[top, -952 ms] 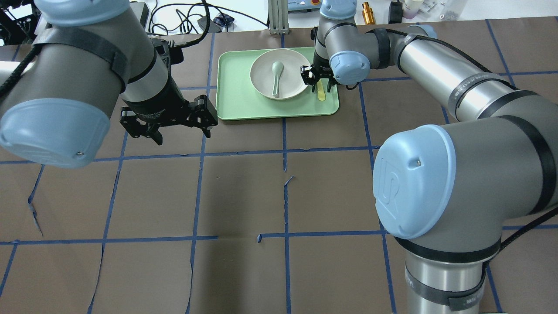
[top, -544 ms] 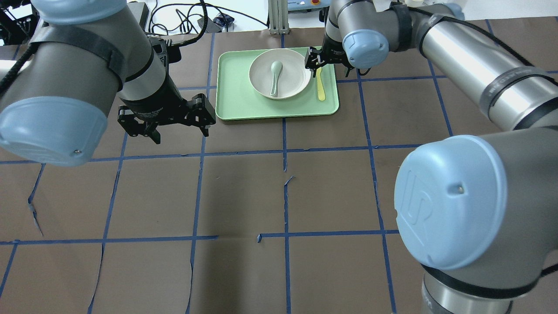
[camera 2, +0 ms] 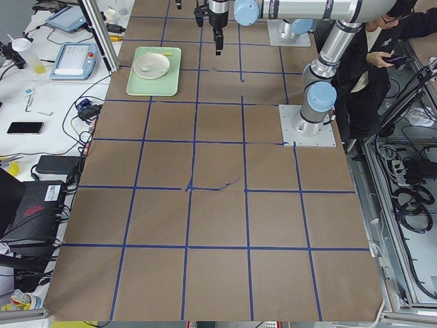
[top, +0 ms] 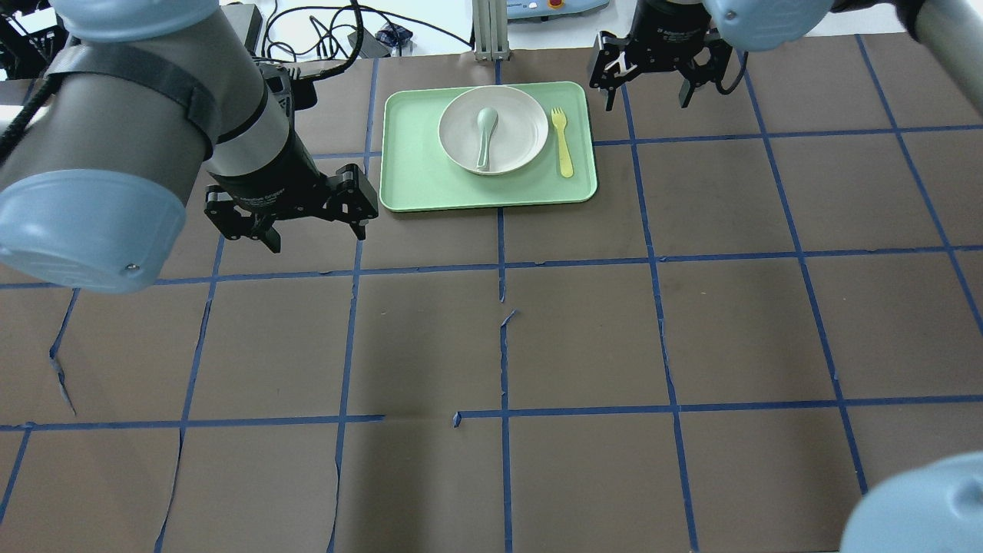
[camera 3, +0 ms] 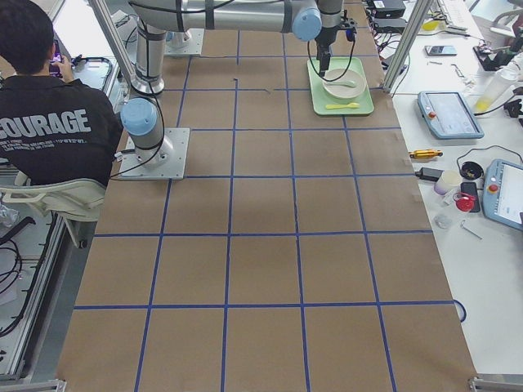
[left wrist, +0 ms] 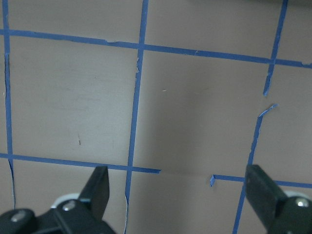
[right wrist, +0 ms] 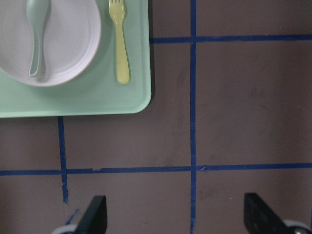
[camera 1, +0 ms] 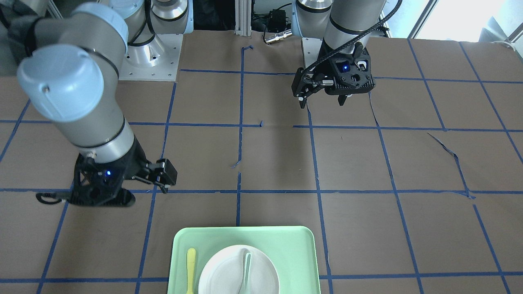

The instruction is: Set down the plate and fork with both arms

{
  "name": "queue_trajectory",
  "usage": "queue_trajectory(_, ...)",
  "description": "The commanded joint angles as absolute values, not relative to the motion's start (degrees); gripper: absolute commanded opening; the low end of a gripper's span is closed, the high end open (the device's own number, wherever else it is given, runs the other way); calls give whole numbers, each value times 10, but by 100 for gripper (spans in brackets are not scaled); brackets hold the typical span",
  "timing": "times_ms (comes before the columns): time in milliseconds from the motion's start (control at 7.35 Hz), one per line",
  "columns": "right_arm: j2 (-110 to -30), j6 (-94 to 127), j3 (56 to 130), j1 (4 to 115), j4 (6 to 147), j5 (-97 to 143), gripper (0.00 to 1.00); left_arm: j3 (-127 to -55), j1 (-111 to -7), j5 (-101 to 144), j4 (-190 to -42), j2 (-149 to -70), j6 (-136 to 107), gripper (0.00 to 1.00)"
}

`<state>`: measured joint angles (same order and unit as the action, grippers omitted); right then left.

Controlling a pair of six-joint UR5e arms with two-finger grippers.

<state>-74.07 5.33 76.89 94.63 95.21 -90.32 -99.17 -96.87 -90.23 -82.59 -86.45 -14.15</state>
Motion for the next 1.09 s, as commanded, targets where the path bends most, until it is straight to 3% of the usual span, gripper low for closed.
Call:
queue_trajectory(0, -874, 48, 913, 947, 945, -901, 100, -991, -969, -903, -825, -863, -142, 100)
queue_trajectory(136, -922, 46, 978, 945, 1014, -904, 100, -990, -969, -903, -826, -863, -142, 100)
queue_trajectory(272, -933, 46, 990, 944, 1017, -905, 100, -989, -969, -903, -825, -864, -142, 100)
queue_trajectory(952, -891, 52, 901, 947, 897, -907, 100, -988, -969, -903, -824, -865, -142, 100)
